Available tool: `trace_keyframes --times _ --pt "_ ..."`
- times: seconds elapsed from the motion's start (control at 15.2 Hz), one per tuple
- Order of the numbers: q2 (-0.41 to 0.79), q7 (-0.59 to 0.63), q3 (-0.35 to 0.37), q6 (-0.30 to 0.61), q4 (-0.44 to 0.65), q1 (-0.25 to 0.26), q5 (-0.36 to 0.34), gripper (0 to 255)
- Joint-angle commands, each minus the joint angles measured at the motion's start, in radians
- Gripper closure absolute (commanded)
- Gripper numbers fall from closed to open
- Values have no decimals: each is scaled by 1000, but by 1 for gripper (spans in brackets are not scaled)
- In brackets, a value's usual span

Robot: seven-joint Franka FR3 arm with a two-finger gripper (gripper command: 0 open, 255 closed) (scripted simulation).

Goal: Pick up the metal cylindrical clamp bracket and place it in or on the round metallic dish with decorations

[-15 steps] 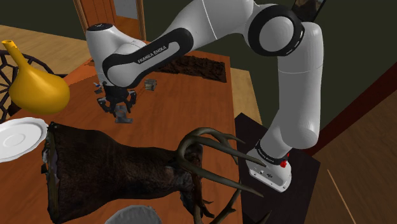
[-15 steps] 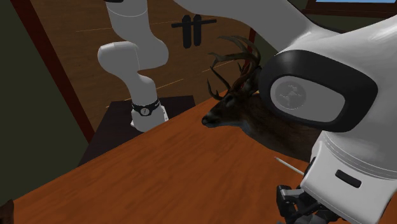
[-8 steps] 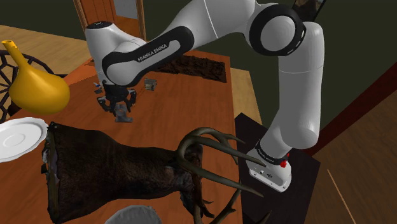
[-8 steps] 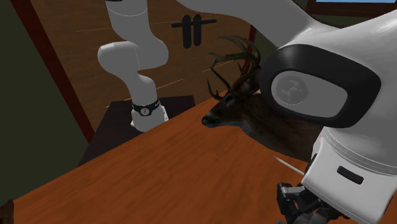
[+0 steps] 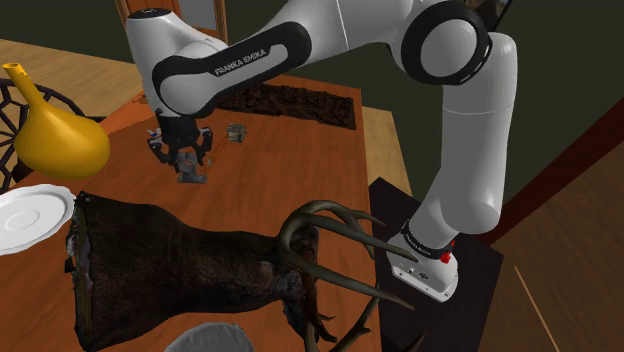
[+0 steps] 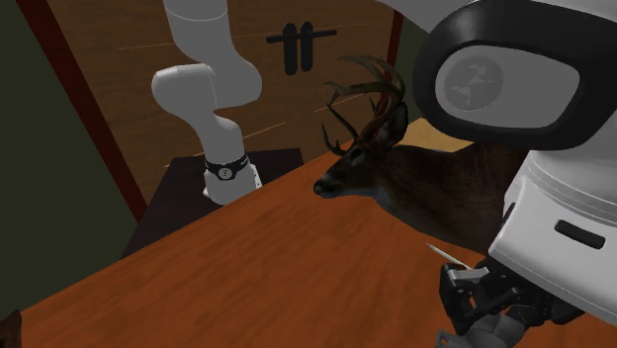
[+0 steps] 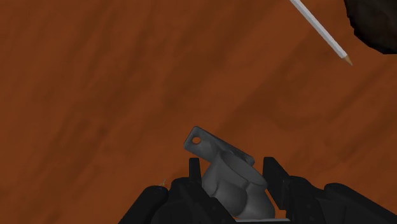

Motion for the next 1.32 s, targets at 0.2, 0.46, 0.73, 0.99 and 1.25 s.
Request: trace_keyframes --times 0.2,0.46,0.73,0.99,1.25 --pt "-24 -5 6 -60 37 -1 10 255" --pt "-39 -9 9 -107 70 -1 17 255" --pt "-51 -13 12 -155 107 -1 22 255" --pt "-117 35 33 -136 23 21 37 255" --pt "-190 102 63 -108 -75 55 54 255"
